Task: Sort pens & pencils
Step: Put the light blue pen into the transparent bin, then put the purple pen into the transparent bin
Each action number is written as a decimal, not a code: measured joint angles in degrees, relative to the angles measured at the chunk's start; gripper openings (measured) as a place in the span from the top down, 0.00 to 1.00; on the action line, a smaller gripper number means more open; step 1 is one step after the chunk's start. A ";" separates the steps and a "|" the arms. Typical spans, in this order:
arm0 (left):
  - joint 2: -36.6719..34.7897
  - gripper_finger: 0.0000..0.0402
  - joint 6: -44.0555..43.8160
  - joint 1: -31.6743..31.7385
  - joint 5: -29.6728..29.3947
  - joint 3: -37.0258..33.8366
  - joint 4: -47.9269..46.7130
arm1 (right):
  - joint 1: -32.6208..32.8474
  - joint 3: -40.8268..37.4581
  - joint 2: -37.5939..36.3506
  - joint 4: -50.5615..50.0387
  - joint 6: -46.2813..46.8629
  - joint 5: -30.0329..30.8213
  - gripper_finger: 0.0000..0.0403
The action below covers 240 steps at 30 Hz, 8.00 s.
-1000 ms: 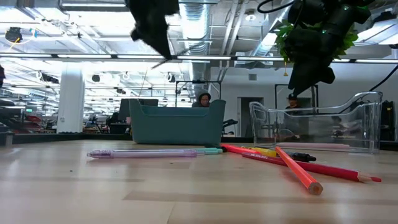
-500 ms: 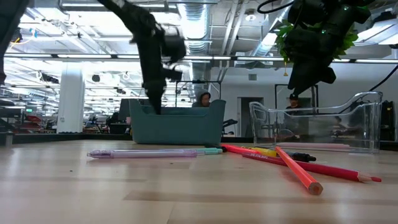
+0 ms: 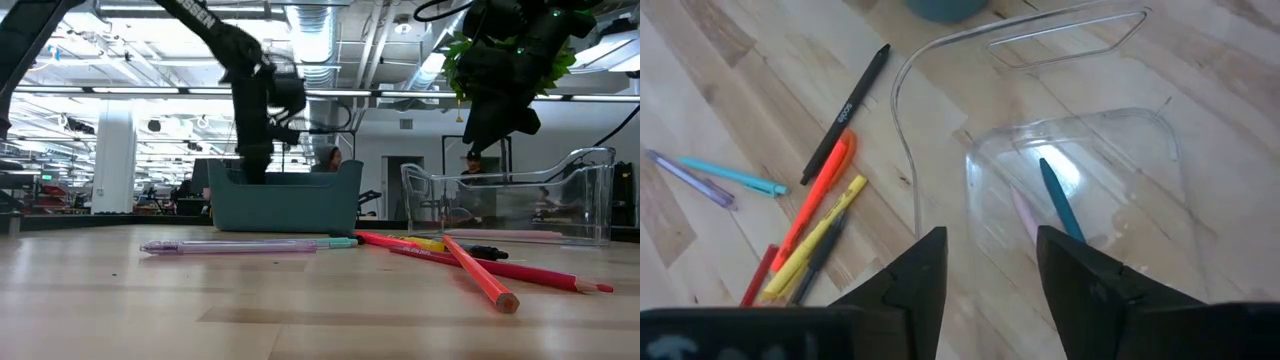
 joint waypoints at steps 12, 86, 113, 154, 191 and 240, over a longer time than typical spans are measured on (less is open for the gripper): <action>-0.20 0.57 -9.02 -12.67 12.38 20.34 -21.16 | 0.00 0.00 0.00 -0.15 -0.52 -0.02 0.56; 7.15 0.97 -47.61 -41.13 7.51 -3.23 7.47 | 0.00 -0.02 0.02 -0.61 -5.62 -0.17 0.56; -26.41 0.95 -36.44 -37.77 -21.48 4.89 26.41 | 3.15 0.97 0.46 56.44 -4.63 -16.49 0.56; -26.34 0.94 -24.81 -35.90 -21.35 4.87 37.78 | 5.49 31.93 18.40 51.56 -18.56 -21.81 0.92; -26.29 0.53 -49.30 -34.80 -14.85 4.52 -1.41 | -3.24 4.64 8.72 -7.01 -13.83 7.40 0.92; 7.64 0.53 -52.19 -48.56 6.53 4.11 1.84 | -1.76 4.39 2.18 -4.74 -11.87 1.08 0.47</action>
